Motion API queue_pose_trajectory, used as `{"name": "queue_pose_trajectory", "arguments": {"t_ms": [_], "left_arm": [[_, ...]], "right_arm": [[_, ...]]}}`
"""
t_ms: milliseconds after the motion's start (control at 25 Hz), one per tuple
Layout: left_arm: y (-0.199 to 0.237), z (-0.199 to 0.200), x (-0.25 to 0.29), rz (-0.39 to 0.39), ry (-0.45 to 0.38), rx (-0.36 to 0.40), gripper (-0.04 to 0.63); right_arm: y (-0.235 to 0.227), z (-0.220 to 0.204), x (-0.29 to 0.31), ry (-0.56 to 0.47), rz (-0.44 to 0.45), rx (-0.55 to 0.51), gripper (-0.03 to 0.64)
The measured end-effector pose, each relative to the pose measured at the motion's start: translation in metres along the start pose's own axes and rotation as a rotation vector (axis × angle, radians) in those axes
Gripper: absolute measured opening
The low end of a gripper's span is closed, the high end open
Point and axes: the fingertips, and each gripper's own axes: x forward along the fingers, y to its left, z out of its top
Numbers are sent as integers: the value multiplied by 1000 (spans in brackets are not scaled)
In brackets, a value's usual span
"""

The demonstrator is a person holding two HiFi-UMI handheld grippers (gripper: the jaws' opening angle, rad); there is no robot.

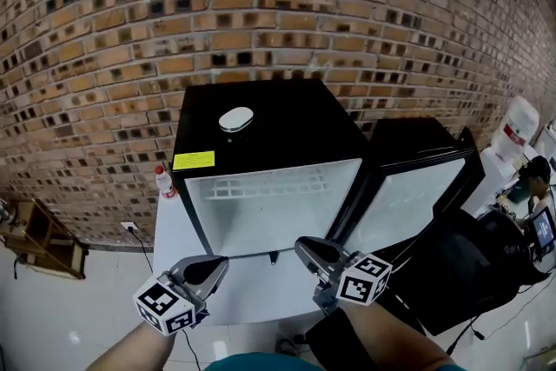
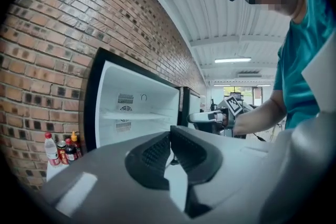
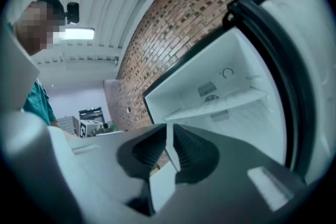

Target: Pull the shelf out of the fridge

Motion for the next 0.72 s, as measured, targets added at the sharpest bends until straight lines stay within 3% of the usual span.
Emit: {"name": "queue_pose_trajectory", "arguments": {"t_ms": [240, 480, 720], "left_arm": [[23, -1, 42, 81, 12, 4, -18], [39, -17, 50, 60, 36, -4, -18], [59, -33, 60, 9, 31, 3, -18]], "right_arm": [[-46, 3, 39, -2, 99, 175, 117], [-74, -3, 67, -88, 101, 441, 220], [-91, 12, 100, -208, 114, 552, 271]]}}
